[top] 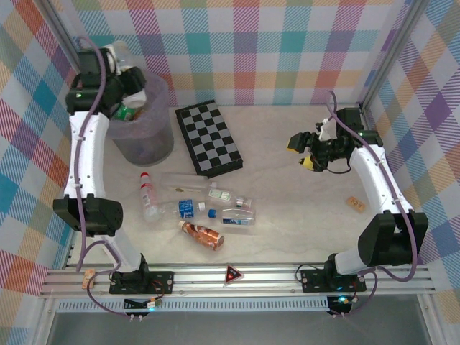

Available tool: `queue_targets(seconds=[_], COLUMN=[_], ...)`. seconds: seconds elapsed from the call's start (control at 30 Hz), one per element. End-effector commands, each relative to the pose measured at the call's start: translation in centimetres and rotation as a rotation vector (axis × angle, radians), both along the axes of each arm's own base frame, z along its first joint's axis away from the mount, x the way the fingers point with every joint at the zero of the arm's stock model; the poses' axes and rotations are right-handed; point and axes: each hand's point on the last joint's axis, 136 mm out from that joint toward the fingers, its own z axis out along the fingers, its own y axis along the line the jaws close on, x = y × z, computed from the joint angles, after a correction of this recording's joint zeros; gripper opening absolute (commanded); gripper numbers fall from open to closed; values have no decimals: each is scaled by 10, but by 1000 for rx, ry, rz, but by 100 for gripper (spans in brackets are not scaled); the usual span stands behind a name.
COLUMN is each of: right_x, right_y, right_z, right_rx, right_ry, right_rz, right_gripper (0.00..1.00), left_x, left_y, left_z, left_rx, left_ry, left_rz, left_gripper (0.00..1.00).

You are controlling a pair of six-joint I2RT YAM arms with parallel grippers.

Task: Put the plastic bottles in the bin

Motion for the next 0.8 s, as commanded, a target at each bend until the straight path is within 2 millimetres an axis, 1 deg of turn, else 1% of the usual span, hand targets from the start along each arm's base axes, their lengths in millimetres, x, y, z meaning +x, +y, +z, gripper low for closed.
queue_targets(seconds=[0.0, 0.07, 0.2, 0.33, 0.43, 0.5, 0.57, 0.63, 0.7, 0.77], right_x=[-6, -6, -4, -4, -4, -4, -4, -4, -3, -2], right_y=[4, 4, 6, 6, 6, 6, 6, 7, 7, 8], right_z=[6, 5, 2, 0, -4, -6, -9, -12, -12, -13], right_rx=[6, 7, 17, 17, 23, 25, 24, 28, 31, 33], right_ry=[-33, -31, -23, -22, -15, -12, -6, 0, 0, 0], right_rz=[34, 34, 38, 38, 40, 40, 40, 44, 44, 45], right_gripper=[78, 78, 78, 78, 78, 78, 78, 78, 78, 78], left_x=[10, 16, 25, 26, 25, 24, 23, 21, 20, 19], left_y=[33, 45, 50, 61, 66, 67, 67, 65, 65, 64], left_z=[15, 2, -36, -69, -88, -97, -106, -113, -117, -117], left_rx=[-65, -67, 7, 63, 89, 101, 107, 109, 111, 111], left_ry=[-63, -24, 113, 215, 274, 300, 322, 342, 351, 350], left_rz=[50, 61, 26, 52, 59, 52, 43, 30, 25, 23], left_gripper=[34, 34, 35, 36, 37, 40, 49, 64, 74, 79])
